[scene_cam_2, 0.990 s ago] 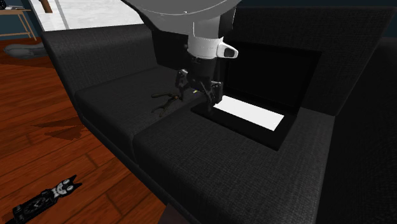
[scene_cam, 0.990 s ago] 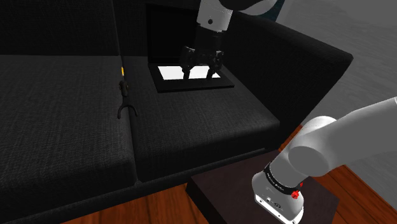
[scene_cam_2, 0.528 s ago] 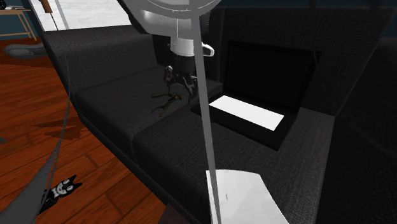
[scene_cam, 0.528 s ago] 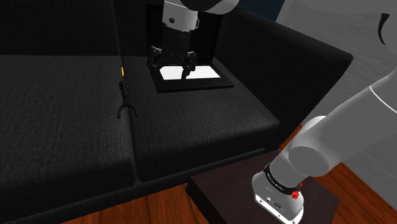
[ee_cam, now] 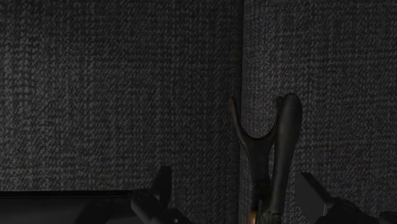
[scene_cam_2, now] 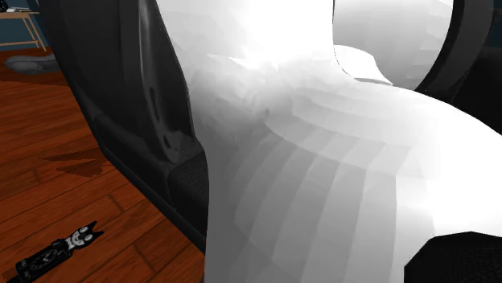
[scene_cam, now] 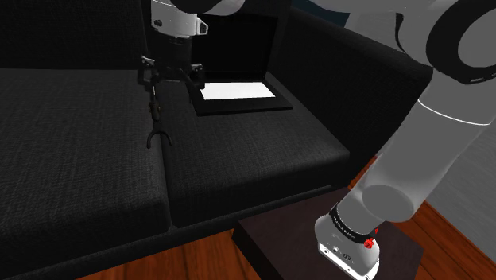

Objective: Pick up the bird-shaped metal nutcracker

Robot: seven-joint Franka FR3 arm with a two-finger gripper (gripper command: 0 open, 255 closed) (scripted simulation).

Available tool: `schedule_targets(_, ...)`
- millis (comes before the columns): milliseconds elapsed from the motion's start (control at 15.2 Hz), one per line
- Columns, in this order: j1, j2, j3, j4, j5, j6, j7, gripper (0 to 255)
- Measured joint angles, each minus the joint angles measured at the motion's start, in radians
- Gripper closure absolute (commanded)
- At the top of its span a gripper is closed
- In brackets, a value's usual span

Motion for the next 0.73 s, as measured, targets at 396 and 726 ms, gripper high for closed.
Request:
schedule_targets(396,0.057,0.17,0.008,0.165,-0.078,-0.008,0.109,0)
schedule_targets(726,0.057,0.183,0.005,0.115,-0.083,0.054,0.107,0)
